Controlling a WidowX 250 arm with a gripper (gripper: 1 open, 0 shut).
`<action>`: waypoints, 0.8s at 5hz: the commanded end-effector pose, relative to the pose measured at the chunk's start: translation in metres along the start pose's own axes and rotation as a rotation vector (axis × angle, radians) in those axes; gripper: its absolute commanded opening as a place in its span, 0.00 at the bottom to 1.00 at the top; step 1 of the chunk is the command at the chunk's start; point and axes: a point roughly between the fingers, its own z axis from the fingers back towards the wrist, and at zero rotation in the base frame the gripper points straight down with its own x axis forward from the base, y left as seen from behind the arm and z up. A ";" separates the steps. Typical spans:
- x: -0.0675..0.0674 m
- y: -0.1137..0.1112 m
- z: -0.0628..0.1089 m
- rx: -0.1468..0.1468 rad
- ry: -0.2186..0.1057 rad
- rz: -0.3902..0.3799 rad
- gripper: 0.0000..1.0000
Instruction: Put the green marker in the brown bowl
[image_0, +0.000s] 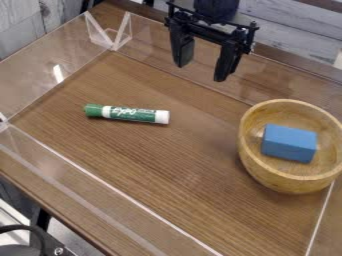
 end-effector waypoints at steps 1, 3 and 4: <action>-0.002 0.002 -0.007 0.005 0.022 -0.099 1.00; -0.006 0.015 -0.015 0.023 0.050 -0.382 1.00; -0.007 0.017 -0.020 0.029 0.065 -0.492 1.00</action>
